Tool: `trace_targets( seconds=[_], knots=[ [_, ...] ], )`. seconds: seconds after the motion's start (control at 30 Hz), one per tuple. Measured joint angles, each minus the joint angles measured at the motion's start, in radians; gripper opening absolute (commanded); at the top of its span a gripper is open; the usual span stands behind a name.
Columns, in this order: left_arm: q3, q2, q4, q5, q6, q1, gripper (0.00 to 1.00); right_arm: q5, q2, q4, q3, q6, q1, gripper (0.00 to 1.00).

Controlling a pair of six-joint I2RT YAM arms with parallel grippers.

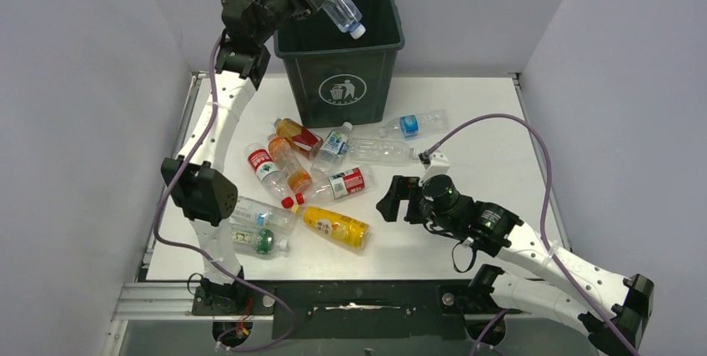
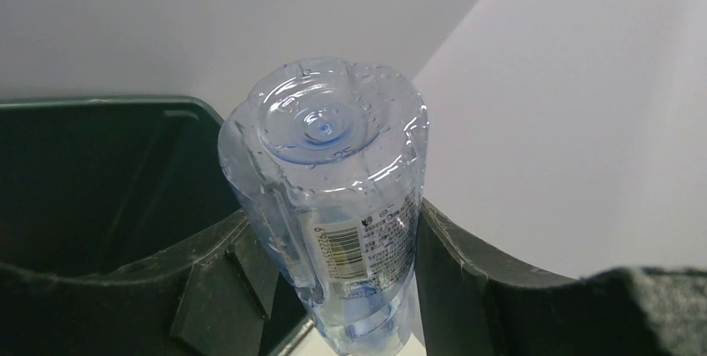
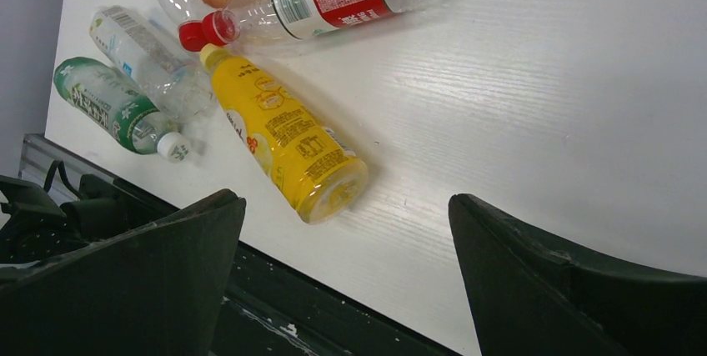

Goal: Put the plastic bottles in the bin
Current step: Place the plastic bottle in the trash bin.

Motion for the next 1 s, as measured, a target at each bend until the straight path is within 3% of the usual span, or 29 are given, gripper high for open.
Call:
trace_targets(
  seconds=[0.23,0.57,0.83,1.0],
  knots=[
    [0.123,0.116,-0.041,-0.051,0.092,0.0,0.43,-0.007,0.023,0.02,-0.001,0.001,0.011,0.99],
    [0.244,0.219,-0.187,-0.103,0.185,0.025,0.8,-0.013,0.026,0.026,-0.002,0.004,0.018,0.98],
    [0.29,0.251,-0.348,-0.098,0.2,0.063,0.82,-0.015,0.052,0.039,-0.002,0.005,0.023,0.98],
    [0.225,0.207,-0.388,-0.074,0.189,0.068,0.83,-0.034,0.096,0.069,-0.002,0.004,0.023,0.98]
  ],
)
